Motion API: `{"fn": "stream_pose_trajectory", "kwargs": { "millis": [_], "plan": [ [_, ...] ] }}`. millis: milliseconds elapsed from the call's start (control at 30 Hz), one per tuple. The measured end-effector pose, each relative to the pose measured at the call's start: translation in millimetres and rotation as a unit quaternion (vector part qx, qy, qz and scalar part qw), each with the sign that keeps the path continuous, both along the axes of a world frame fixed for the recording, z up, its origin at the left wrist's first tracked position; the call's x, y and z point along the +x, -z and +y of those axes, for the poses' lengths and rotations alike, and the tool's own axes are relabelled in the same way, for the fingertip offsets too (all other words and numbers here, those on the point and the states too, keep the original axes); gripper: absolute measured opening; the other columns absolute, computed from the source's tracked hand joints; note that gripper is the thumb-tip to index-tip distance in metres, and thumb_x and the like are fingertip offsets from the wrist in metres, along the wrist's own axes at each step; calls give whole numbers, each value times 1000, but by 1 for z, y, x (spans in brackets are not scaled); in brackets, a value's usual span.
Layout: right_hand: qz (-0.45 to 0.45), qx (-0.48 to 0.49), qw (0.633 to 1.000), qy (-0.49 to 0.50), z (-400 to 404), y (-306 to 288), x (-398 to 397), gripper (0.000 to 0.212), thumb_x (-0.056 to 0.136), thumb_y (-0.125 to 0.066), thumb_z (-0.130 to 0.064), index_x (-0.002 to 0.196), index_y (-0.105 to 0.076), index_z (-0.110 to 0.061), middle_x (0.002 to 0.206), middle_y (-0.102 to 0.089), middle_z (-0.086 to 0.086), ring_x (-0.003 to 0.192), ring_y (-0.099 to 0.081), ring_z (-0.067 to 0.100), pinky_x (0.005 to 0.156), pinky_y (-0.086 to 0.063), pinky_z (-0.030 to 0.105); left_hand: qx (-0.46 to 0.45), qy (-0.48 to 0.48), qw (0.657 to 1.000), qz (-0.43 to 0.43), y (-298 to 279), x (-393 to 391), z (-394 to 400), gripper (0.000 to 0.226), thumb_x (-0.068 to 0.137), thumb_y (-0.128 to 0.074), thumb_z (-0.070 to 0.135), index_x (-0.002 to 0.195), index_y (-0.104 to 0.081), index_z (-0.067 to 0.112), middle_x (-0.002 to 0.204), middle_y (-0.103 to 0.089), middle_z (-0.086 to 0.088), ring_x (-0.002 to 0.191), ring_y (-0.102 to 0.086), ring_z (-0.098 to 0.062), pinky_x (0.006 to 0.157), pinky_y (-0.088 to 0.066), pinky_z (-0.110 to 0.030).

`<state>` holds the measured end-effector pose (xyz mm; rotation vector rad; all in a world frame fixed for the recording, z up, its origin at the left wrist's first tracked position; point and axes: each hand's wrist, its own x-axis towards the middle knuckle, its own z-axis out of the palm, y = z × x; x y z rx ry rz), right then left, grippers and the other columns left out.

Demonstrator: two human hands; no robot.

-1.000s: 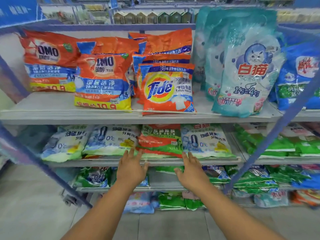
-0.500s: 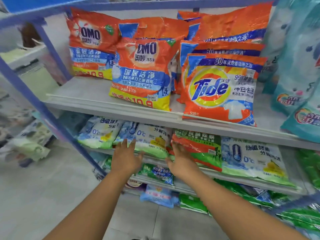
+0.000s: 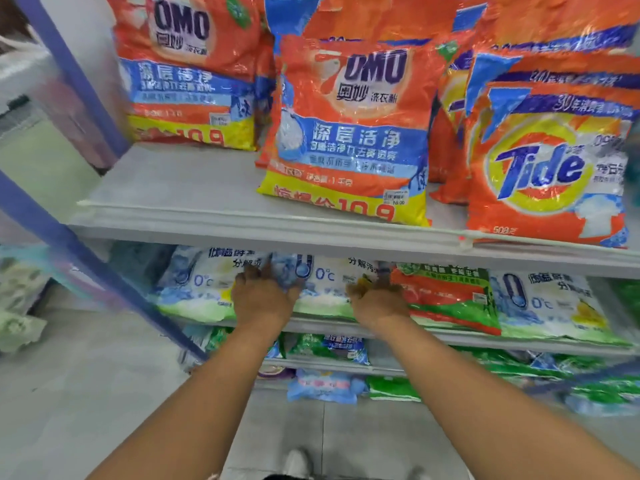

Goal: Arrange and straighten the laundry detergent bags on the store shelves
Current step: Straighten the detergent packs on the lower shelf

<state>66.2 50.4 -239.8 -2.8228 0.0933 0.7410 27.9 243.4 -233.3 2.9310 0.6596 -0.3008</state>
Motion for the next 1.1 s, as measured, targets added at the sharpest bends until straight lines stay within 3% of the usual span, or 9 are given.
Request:
{"fn": "stream_pose_trajectory", "kwargs": {
  "millis": [133,267,433,667,767,833,933,1033,1100],
  "plan": [
    [47,84,994,59,0,-2,-4,57,104,-19,-58,152,-37,-34,154,-45,7,126,-56,28,107,-44,36,29,24,999,25,4,2,6,90,88,-23,84,138,-49,13,134,-52,-11,124,-48,-31,93,-42,-40],
    [39,198,963,180,-3,-4,-12,84,91,-46,-72,151,-28,-16,147,-50,10,128,-54,32,109,-42,38,14,39,999,12,7,4,11,90,88,-23,83,134,-51,12,131,-55,-11,121,-50,-30,92,-42,-39],
    [-12,232,945,231,-12,-12,-6,50,82,-72,-59,106,-49,-22,107,-67,1,99,-63,24,93,-54,38,-30,12,999,-10,13,-1,17,83,89,-25,81,134,-51,16,132,-55,-11,123,-48,-32,93,-42,-41],
    [-87,222,953,187,-16,-51,-12,55,86,-73,-44,131,-59,-15,108,-70,1,86,-66,20,76,-53,27,-90,-3,991,-103,11,-21,18,57,96,-39,65,106,-66,16,109,-61,-7,110,-55,-31,89,-40,-40],
    [-140,267,932,203,-42,-55,-38,52,89,-74,-29,137,-57,-14,129,-64,6,103,-64,27,85,-50,30,-257,-16,944,-206,13,-50,5,41,95,-59,49,80,-57,11,79,-56,-4,74,-58,-27,58,-37,-31],
    [-126,340,897,251,-59,-50,-51,48,88,-76,-20,133,-60,-13,125,-63,6,90,-66,21,69,-59,33,-408,-93,887,-195,19,-62,-9,39,92,-67,45,79,-56,9,74,-57,-5,67,-55,-23,53,-34,-27],
    [-75,354,894,265,-74,-42,-67,58,87,-77,-18,140,-53,-12,128,-60,4,88,-62,14,60,-59,30,-569,-193,793,-103,22,-63,-24,49,84,-72,53,89,-55,6,79,-56,-2,78,-59,-22,59,-36,-28],
    [-5,375,892,251,-85,-41,-74,49,89,-75,-15,134,-57,-14,107,-65,-7,87,-64,14,65,-63,37,-600,-202,773,-45,25,-54,-23,53,85,-74,49,122,-59,15,116,-65,0,103,-60,-21,85,-41,-31],
    [57,369,900,225,-93,-47,-71,46,88,-75,-19,130,-59,-18,118,-65,-8,102,-64,18,85,-59,44,-623,-189,759,13,26,-53,-22,51,87,-73,46,129,-56,21,126,-60,2,105,-58,-16,94,-37,-31]
  ]
}}
